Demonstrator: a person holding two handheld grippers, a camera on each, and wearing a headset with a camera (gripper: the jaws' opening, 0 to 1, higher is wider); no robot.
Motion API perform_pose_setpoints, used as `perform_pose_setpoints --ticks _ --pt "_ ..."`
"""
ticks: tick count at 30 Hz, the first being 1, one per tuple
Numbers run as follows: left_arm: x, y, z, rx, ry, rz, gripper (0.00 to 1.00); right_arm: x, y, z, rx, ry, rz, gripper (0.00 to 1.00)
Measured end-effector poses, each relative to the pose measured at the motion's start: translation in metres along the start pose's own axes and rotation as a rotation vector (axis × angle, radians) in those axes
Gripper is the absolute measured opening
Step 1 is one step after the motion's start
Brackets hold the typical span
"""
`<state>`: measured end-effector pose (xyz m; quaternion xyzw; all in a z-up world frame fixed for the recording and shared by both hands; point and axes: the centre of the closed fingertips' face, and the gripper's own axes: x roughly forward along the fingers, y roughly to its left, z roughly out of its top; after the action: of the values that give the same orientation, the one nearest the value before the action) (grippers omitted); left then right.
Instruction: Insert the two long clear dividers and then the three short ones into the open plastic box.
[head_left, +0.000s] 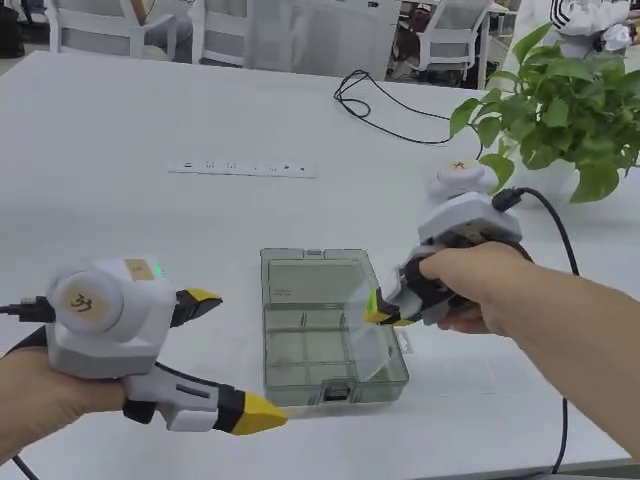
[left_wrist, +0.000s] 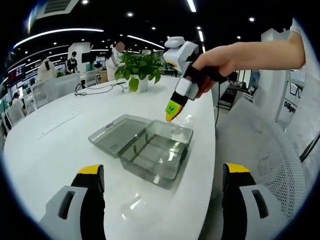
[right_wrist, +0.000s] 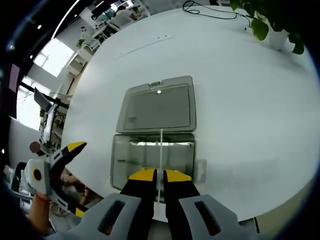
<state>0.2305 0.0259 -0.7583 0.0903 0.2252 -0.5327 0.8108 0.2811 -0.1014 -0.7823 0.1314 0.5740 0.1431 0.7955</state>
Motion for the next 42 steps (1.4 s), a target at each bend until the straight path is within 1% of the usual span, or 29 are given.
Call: perform_pose_setpoints --ticks 4,8,12,16,21,26,30,36,42 --pt "0.0 0.0 0.0 -0.013 -0.008 0.004 1.0 0.003 0.0 -0.002 0.004 0.001 -0.005 0.07" --pt "0.0 0.0 0.001 -0.018 -0.016 0.004 1.0 0.004 -0.003 -0.004 0.002 0.001 -0.02 0.07" --pt "0.0 0.001 0.002 -0.024 -0.019 0.007 1.0 0.004 -0.004 -0.003 0.011 -0.006 -0.018 0.07" --pt "0.001 0.0 0.002 -0.027 -0.019 0.004 1.0 0.005 -0.005 -0.004 0.015 -0.005 -0.02 0.07" --pt "0.0 0.0 0.002 -0.031 -0.022 0.006 1.0 0.007 -0.001 -0.006 0.008 -0.002 -0.015 0.07" --pt "0.0 0.0 0.0 -0.036 -0.02 0.005 1.0 0.007 -0.002 -0.007 0.003 -0.002 -0.024 0.07" --pt "-0.001 0.0 -0.001 -0.038 -0.017 0.007 1.0 0.006 0.001 -0.011 -0.004 -0.002 -0.029 0.07" --pt "-0.001 0.0 -0.002 -0.044 -0.019 0.009 1.0 0.009 0.002 -0.006 -0.038 0.008 -0.031 0.07" --pt "0.0 0.0 -0.002 -0.046 -0.017 0.009 1.0 0.011 0.004 -0.004 -0.05 0.015 -0.024 0.07"
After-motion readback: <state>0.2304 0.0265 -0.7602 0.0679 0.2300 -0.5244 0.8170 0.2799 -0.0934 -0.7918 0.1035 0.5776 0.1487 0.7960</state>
